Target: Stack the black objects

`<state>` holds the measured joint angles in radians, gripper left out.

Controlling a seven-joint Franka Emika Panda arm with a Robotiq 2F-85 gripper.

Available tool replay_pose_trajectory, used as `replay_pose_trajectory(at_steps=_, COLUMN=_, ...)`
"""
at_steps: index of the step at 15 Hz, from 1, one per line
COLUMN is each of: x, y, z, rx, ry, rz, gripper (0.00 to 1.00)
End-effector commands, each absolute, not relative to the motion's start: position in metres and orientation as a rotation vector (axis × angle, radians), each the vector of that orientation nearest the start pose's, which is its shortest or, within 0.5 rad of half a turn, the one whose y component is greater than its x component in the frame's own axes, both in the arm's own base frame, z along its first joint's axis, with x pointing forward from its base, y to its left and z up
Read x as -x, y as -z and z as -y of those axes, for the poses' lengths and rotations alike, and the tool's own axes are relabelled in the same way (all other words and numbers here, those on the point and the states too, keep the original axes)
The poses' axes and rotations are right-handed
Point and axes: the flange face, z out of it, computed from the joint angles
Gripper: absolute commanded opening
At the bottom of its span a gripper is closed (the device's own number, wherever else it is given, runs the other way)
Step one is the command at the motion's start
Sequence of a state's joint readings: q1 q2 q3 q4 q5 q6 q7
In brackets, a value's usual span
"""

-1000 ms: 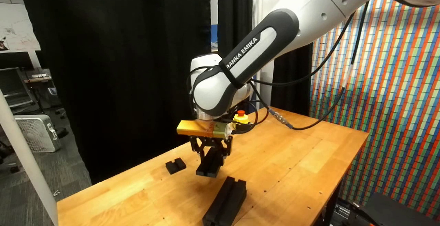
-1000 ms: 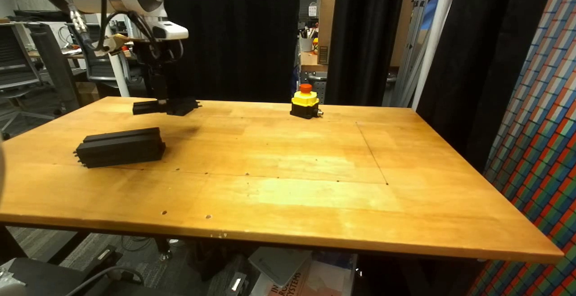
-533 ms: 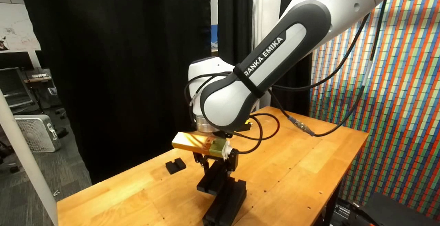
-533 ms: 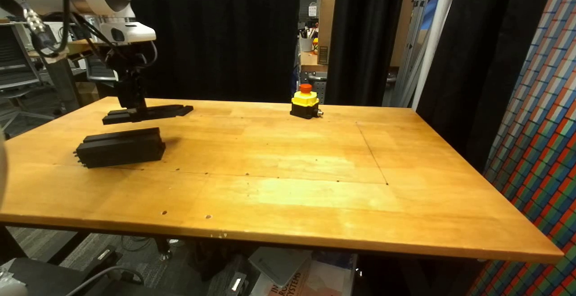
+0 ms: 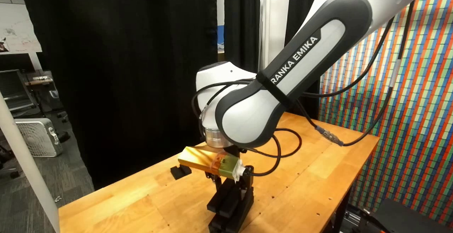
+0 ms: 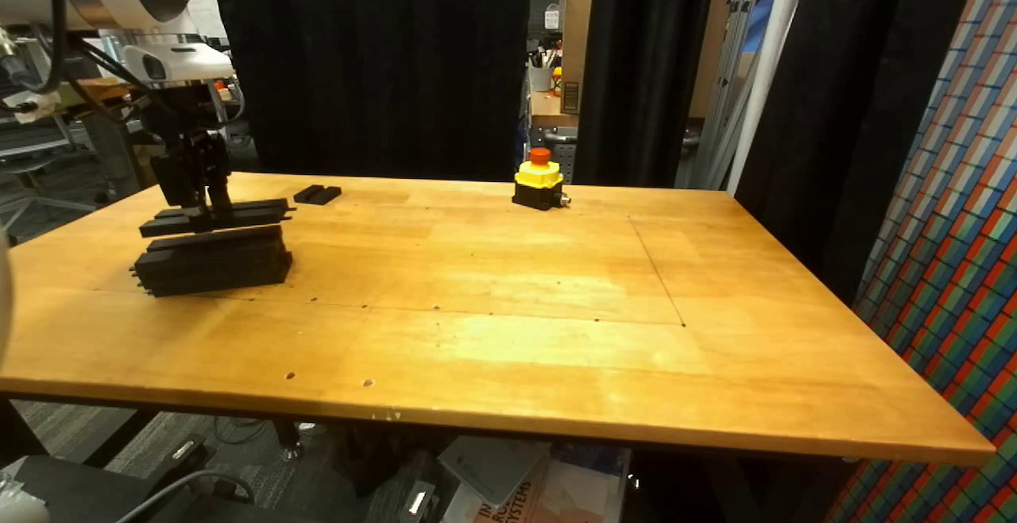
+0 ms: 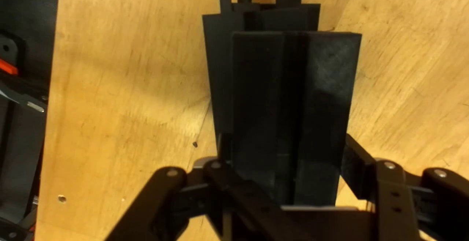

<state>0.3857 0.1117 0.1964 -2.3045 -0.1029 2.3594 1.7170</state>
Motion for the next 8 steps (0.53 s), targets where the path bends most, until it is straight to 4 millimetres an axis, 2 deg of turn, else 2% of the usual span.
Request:
replay_pose_trajectory(at_steps=1, x=-0.415, y=-0.301, z=-0.282, rx=2.750, ry=0.066, rz=-1.594, gripper=0.45)
replay_pose_trajectory(at_steps=8, x=-0.406, y=-0.291, z=-0.284, rx=2.741, ry=0.071, rz=-1.549, gripper=0.45)
